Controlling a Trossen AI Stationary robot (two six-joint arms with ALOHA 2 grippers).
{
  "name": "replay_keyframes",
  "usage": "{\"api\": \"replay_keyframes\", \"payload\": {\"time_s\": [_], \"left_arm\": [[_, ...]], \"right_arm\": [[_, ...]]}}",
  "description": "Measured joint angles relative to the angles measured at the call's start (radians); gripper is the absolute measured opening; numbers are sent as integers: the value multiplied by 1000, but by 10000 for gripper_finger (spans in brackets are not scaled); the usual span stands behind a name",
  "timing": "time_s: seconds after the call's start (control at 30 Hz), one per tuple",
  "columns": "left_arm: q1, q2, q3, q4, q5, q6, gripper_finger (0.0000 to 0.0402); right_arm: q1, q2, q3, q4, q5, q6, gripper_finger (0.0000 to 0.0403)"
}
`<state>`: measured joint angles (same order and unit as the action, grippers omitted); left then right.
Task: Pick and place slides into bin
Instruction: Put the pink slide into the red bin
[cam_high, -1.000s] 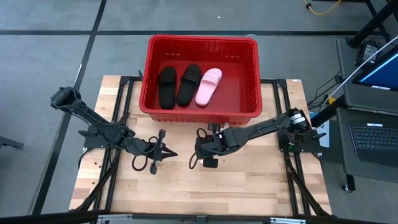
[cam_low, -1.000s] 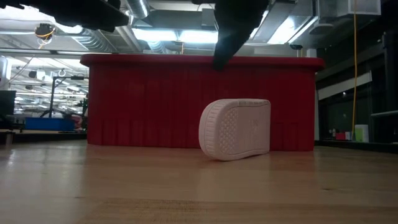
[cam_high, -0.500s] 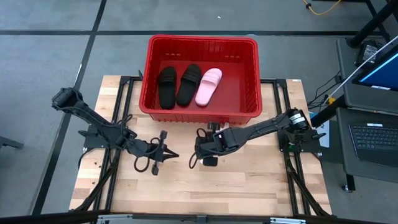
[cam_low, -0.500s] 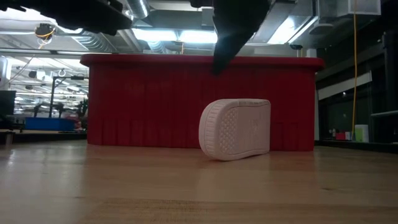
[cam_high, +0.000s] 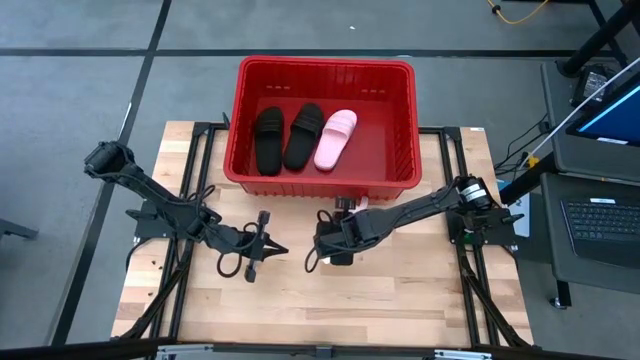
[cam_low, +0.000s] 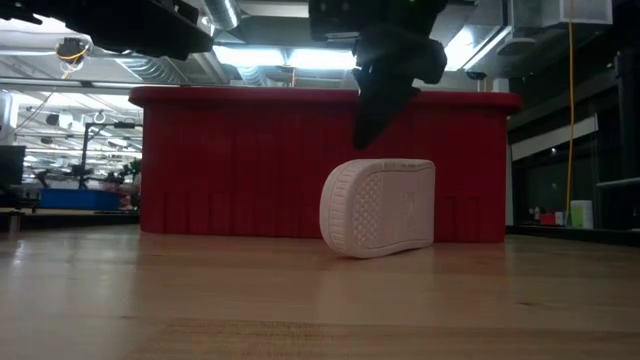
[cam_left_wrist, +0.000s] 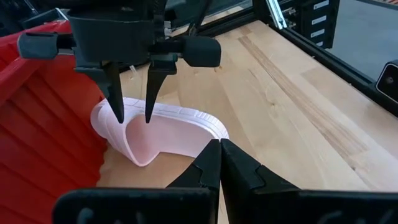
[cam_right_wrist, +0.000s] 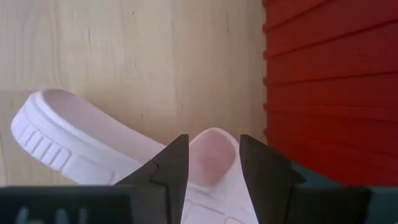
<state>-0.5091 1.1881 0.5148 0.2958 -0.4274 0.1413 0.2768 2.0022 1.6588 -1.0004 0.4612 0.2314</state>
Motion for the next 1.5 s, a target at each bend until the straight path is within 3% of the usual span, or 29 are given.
{"api": "replay_keyframes", "payload": {"time_s": [1.1,1.5], "left_arm": [[0,0,0,-5,0,-24,1],[0,-1,0,-10,0,-27,3]], "right_arm": [[-26,50,0,-75,17,-1,143],[-25,67,0,-167,88,26,143]]}}
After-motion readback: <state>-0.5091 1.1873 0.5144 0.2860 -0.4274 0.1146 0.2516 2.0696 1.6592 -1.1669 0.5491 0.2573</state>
